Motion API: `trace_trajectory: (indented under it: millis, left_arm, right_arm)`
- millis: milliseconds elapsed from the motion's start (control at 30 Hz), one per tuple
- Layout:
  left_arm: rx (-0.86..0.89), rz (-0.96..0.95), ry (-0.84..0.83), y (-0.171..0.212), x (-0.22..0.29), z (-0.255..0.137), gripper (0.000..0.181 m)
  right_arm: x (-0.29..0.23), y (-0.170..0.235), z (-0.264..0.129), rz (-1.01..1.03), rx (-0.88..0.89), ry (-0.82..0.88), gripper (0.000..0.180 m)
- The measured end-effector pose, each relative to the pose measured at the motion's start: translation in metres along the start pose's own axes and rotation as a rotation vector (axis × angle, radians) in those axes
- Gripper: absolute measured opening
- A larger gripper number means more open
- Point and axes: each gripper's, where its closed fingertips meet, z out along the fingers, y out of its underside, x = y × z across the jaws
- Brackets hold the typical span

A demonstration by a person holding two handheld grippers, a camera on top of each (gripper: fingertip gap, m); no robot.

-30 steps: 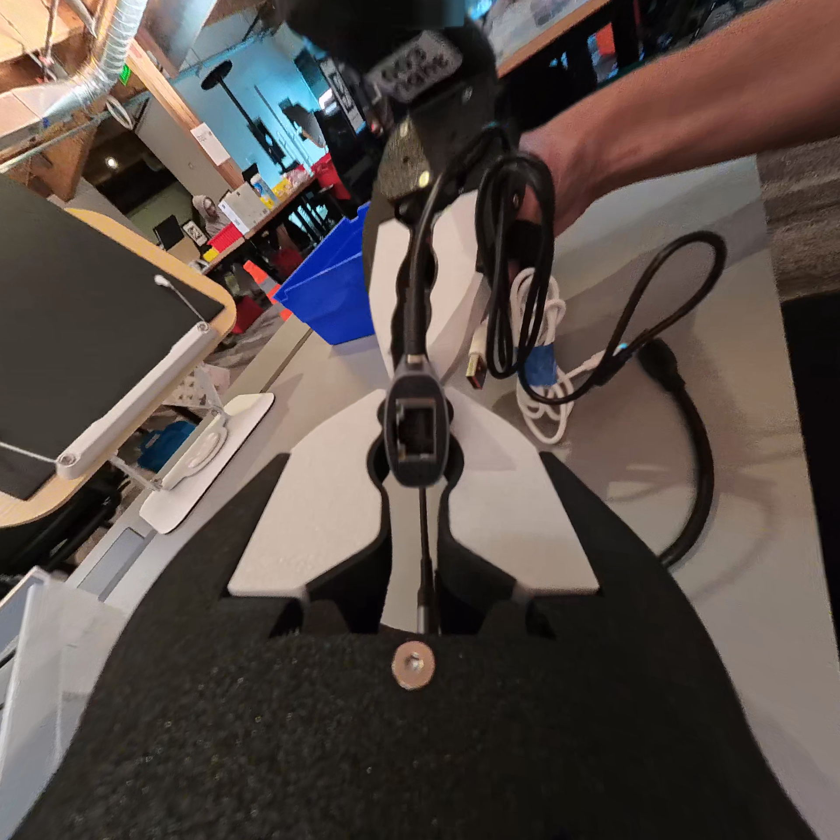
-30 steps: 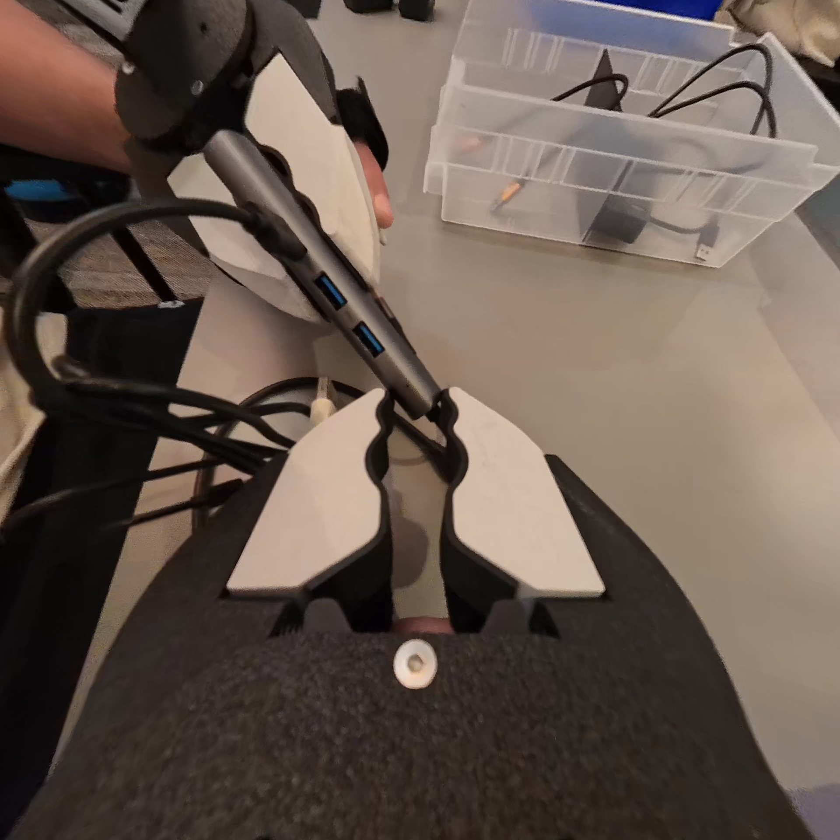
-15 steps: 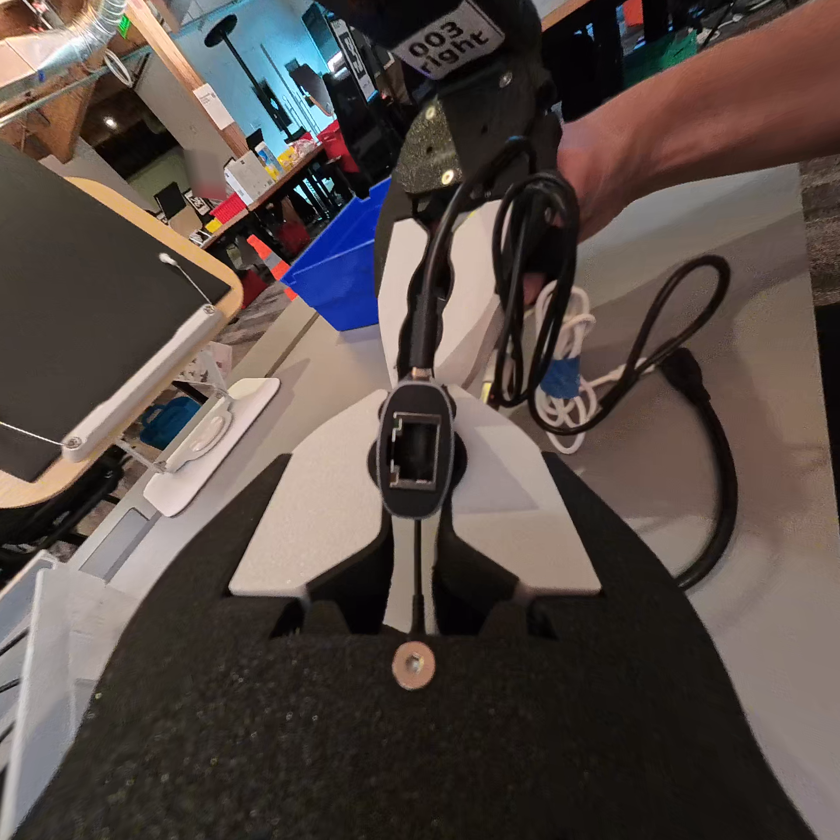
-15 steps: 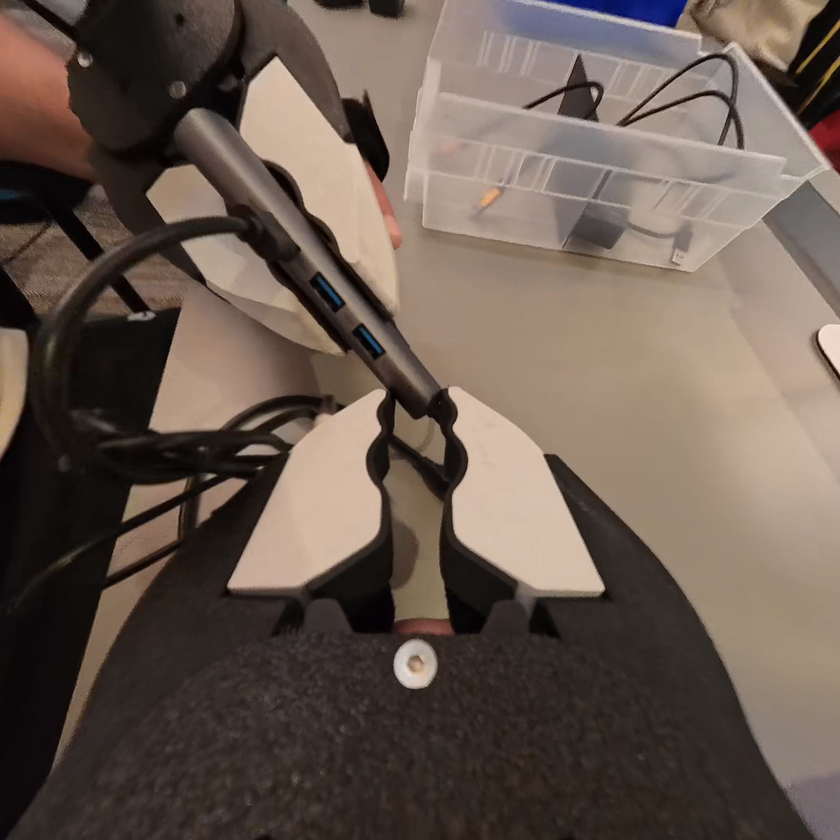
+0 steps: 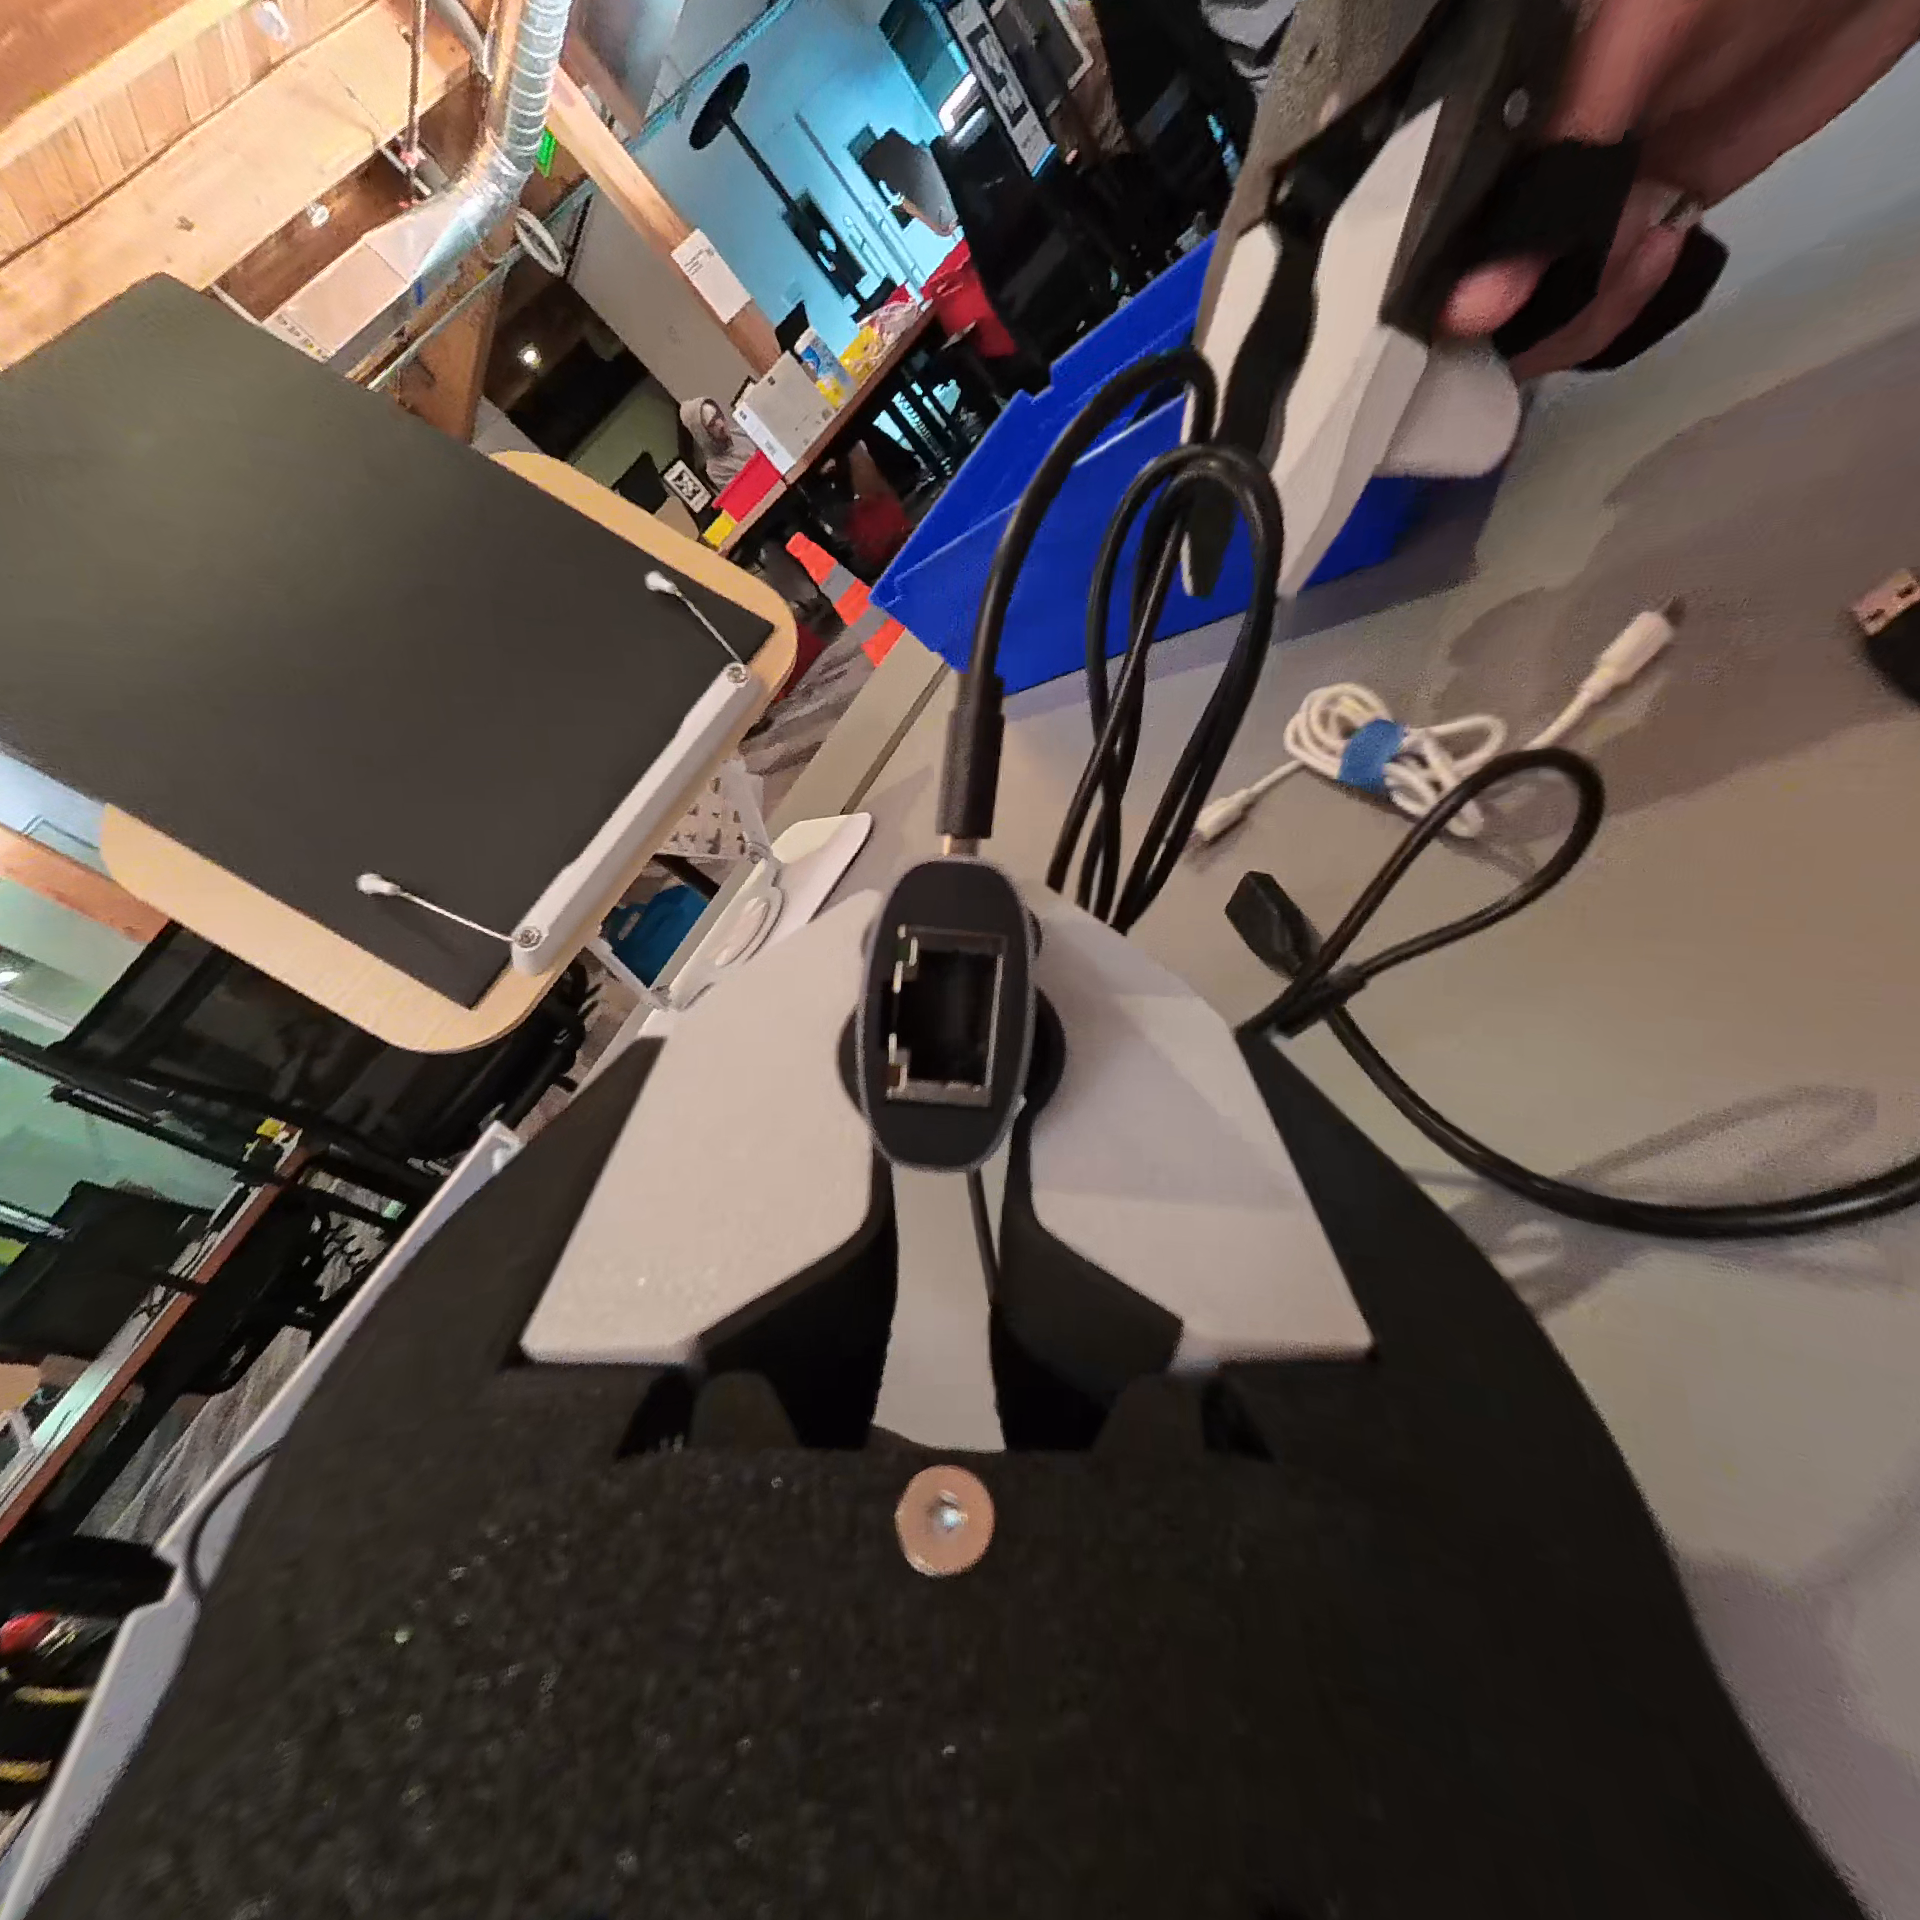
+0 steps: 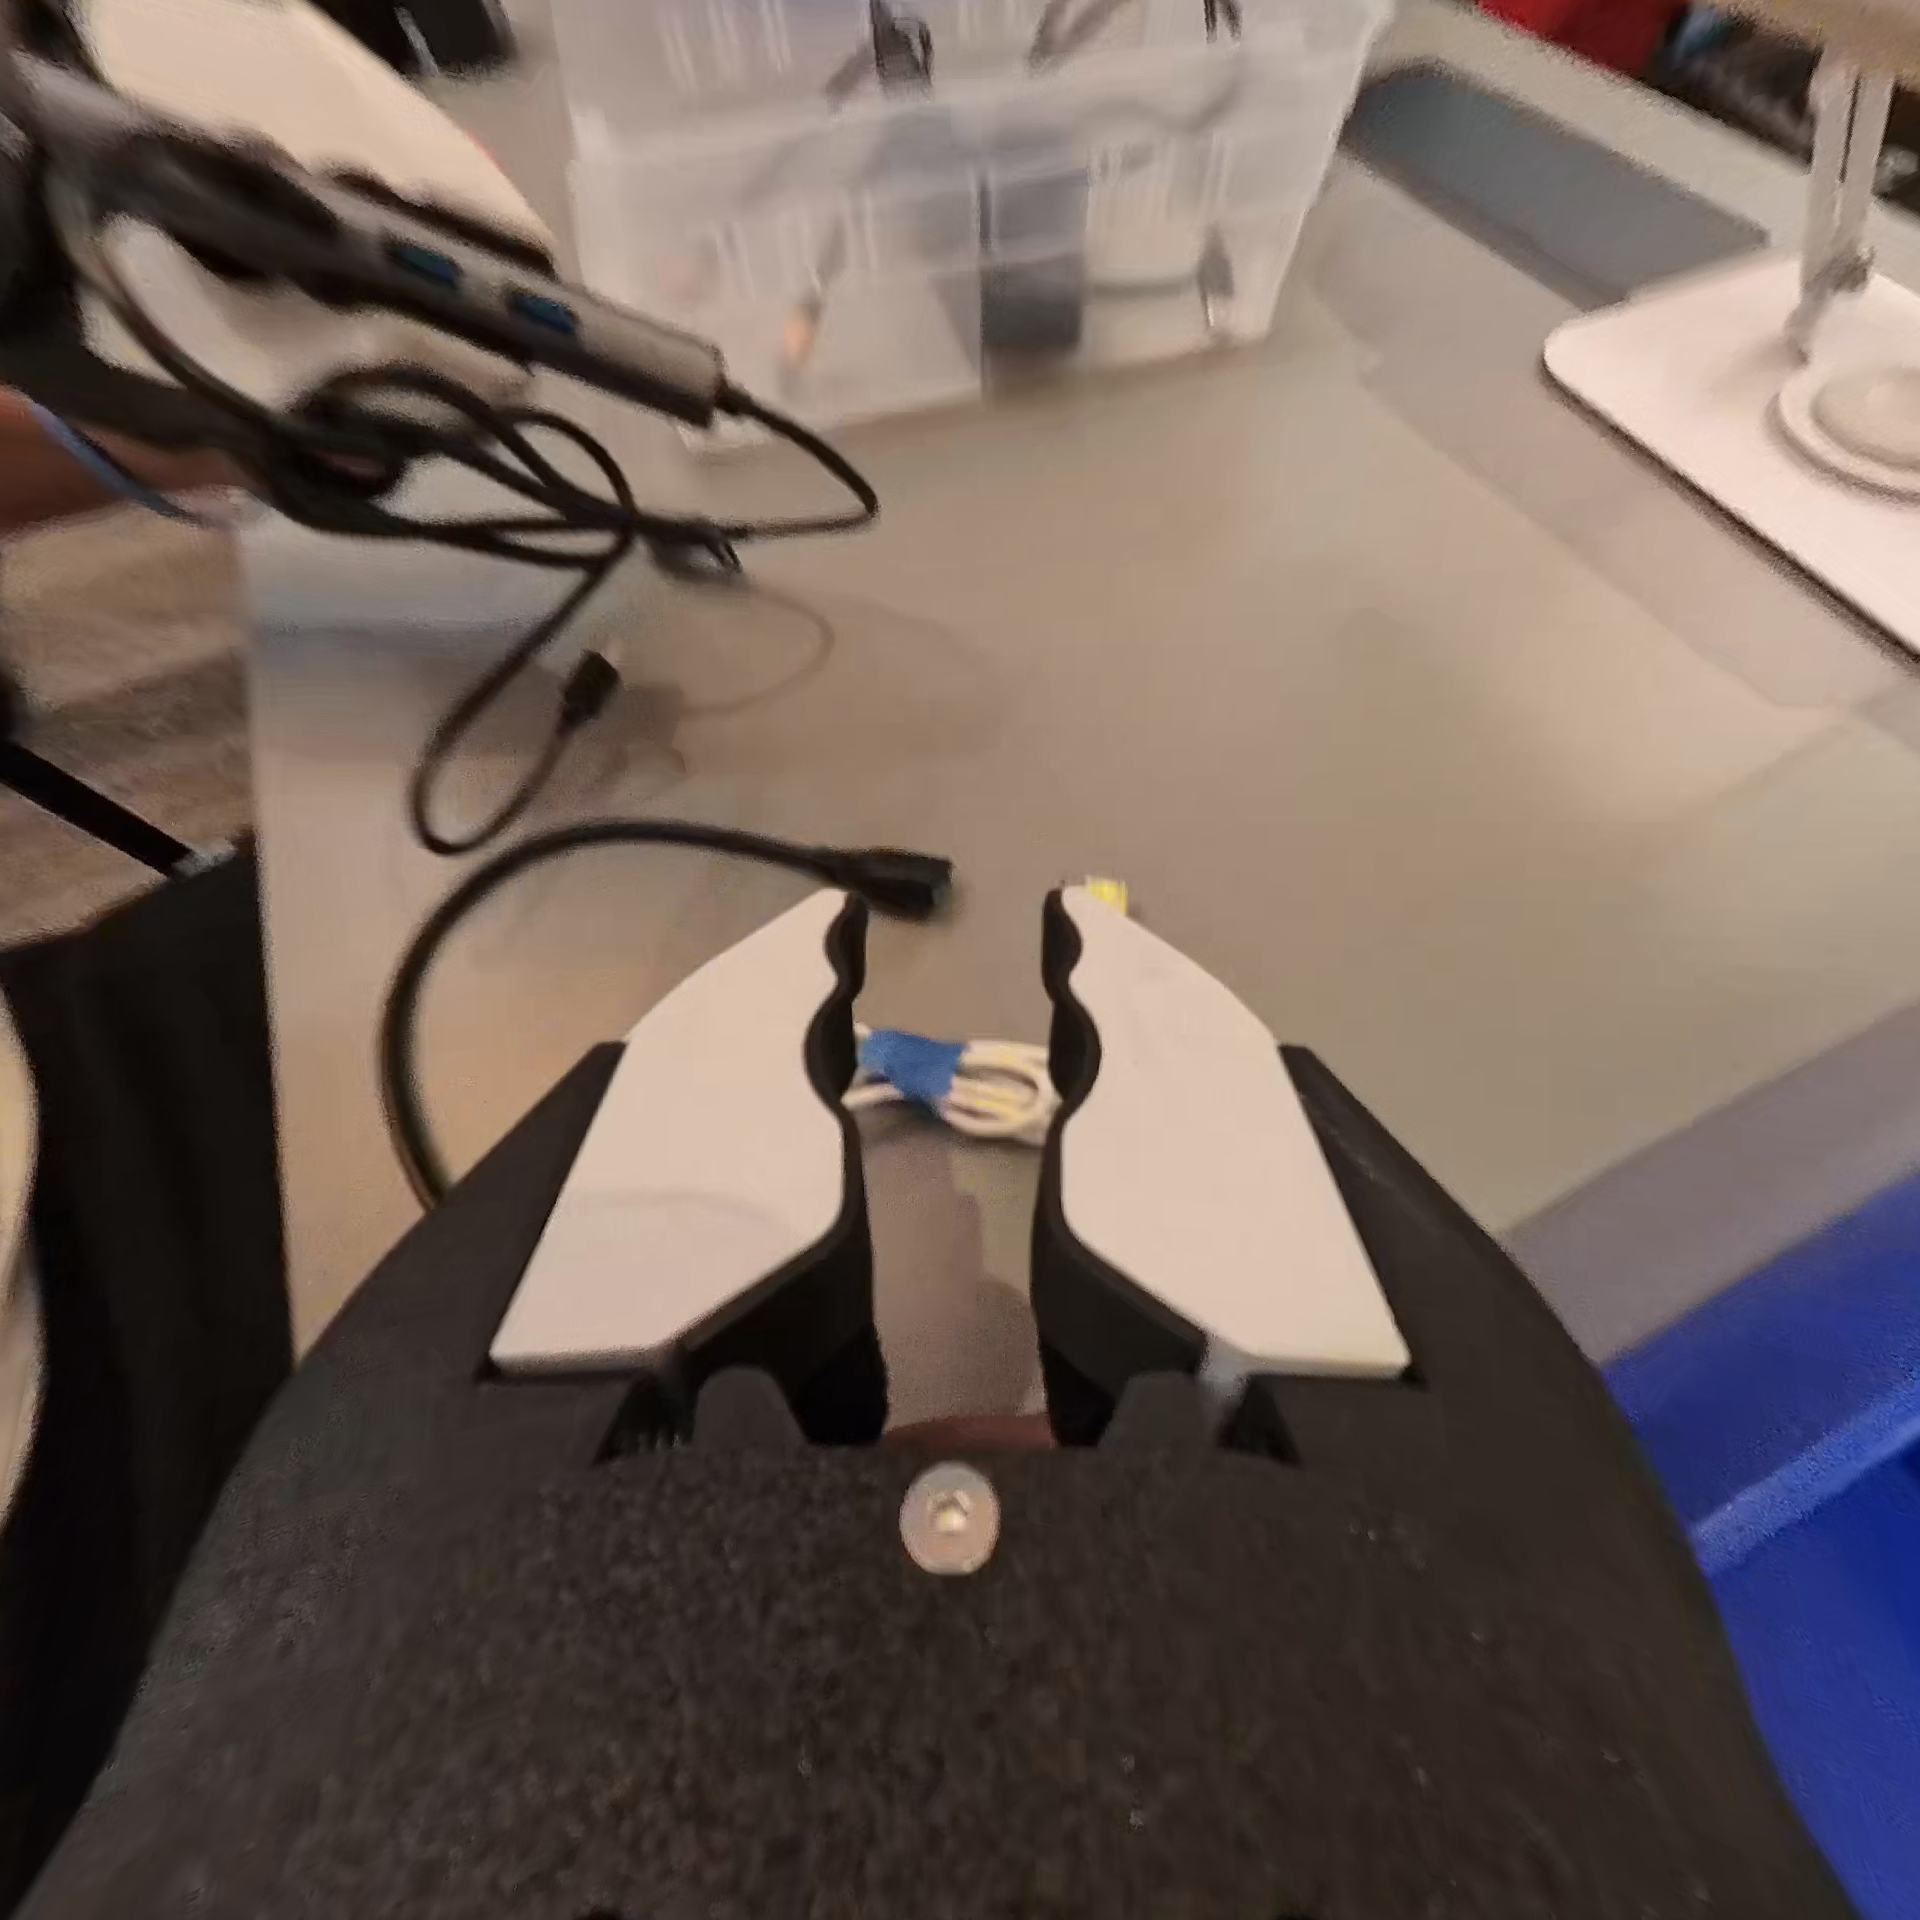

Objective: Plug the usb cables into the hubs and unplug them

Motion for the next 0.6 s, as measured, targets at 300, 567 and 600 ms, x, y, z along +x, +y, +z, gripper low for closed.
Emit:
trace_trajectory:
  millis: [300,567,600]
  left_arm:
    - [0.002,0.004,0.078,0.003,0.019,0.006,0.017]
    - [0.018,0.020,0.081,0.000,0.022,0.007,0.018]
    - [0.018,0.020,0.084,0.000,0.023,0.007,0.018]
  right_arm:
    - [0.030,0.040,0.038,0.077,-0.232,0.235,0.030]
    - [0.042,0.056,0.061,0.096,-0.282,0.216,0.028]
    - [0.042,0.057,0.064,0.116,-0.279,0.197,0.026]
